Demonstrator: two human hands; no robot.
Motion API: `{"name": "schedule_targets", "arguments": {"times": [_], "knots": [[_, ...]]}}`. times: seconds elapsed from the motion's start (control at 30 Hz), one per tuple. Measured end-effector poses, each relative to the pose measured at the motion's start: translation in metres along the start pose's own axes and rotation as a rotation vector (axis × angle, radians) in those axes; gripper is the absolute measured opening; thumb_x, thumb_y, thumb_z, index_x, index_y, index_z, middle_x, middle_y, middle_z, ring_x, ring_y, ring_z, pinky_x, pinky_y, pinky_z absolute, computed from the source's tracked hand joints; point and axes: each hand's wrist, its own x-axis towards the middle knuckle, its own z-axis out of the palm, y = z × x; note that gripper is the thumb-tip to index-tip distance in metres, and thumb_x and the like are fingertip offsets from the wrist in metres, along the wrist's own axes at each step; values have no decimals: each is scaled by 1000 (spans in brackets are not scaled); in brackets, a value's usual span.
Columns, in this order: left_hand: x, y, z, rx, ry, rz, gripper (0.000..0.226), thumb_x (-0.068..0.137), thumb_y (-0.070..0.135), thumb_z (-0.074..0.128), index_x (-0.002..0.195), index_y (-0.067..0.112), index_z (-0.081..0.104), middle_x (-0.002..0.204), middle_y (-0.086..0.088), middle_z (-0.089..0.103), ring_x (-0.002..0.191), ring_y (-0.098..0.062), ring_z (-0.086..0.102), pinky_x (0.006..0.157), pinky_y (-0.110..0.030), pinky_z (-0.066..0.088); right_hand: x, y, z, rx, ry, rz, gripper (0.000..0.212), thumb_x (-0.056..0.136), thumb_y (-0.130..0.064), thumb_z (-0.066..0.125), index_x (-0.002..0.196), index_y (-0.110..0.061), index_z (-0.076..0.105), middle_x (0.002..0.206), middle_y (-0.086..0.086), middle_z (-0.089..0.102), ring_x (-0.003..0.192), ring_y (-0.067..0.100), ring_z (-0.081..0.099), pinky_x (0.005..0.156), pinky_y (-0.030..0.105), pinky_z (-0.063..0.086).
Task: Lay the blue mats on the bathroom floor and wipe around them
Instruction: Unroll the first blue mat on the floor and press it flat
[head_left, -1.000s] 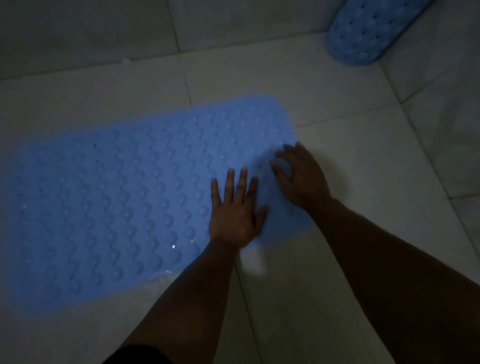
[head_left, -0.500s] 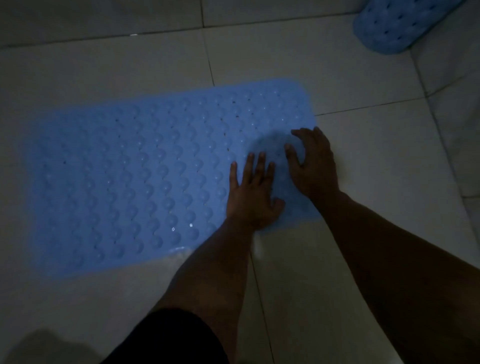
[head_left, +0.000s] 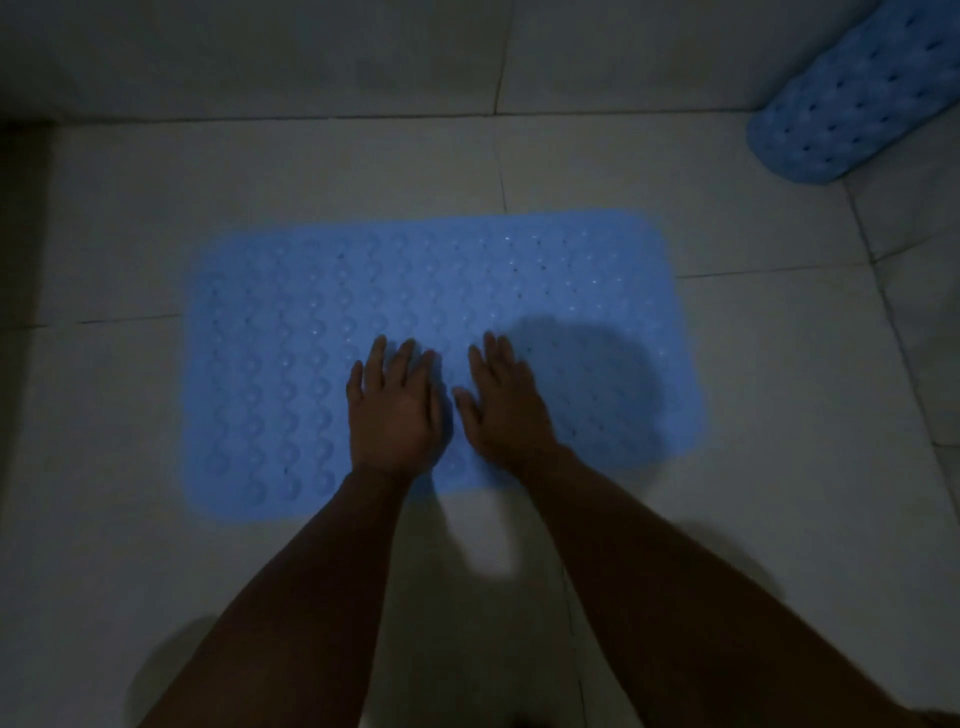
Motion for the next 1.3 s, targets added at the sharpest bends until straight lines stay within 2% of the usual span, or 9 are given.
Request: {"name": "schedule_targets", "arguments": {"times": [0.17,0.47,0.67,0.8,0.9,1.0,1.07,1.13,1.3], "knots": [[2,-28,8,28,57,-38,51,103,39,36,146,18,54,158,-9,46,153,-36,26,118,-59,26,-3,-6,42,-220,71,11,72,104,-52,27,159,-6,21,169,15,10,157,28,3,124,56,10],[10,-48,6,35,98,-35,52,105,40,37,150,18,49,163,-10,37,156,-35,19,120,-61,21,-5,-6,42,-249,120,-7,78,102,-55,35,159,-4,18,169,15,10,157,28,5,123,59,13],[3,-59,4,5,91,-97,53,104,41,36,151,19,47,165,-9,34,157,-34,16,122,-61,19,0,-9,42,-290,38,24,84,100,-62,29,161,-7,8,170,12,2,157,26,-2,124,57,8],[-13,-61,-12,44,67,-95,56,104,43,33,151,18,48,165,-10,34,156,-35,17,121,-61,19,1,-17,30,-225,-96,54,90,96,-69,24,161,-10,4,170,9,-4,157,24,-7,126,55,-1],[-25,-48,-19,36,20,-76,60,102,44,30,152,16,47,165,-12,33,156,-38,17,121,-62,18,19,-26,-2,-89,-255,149,83,99,-67,27,161,-12,17,170,8,5,157,23,4,126,51,7],[-29,-31,-14,23,-17,-9,61,100,44,31,151,15,48,164,-13,34,155,-40,19,120,-64,20,38,-33,-45,4,-309,184,67,103,-58,36,153,-14,40,164,9,31,150,26,30,122,40,23],[-25,-21,-3,22,-48,26,62,100,45,34,153,15,45,166,-14,30,156,-40,16,120,-65,20,44,-30,-54,23,-171,130,58,102,-54,44,144,-16,54,149,10,53,139,28,47,114,37,35],[-21,-20,16,36,-91,25,66,102,51,35,157,15,36,169,-14,20,157,-40,8,121,-66,15,46,-26,-52,69,-19,94,55,99,-56,46,133,-17,63,135,9,64,129,28,56,109,39,43],[-23,-31,43,95,-48,44,85,98,72,34,163,20,19,172,-12,6,158,-39,-2,123,-65,8,49,-15,-32,83,169,-46,47,96,-50,46,119,-17,71,125,6,68,125,27,55,105,42,46]]}}
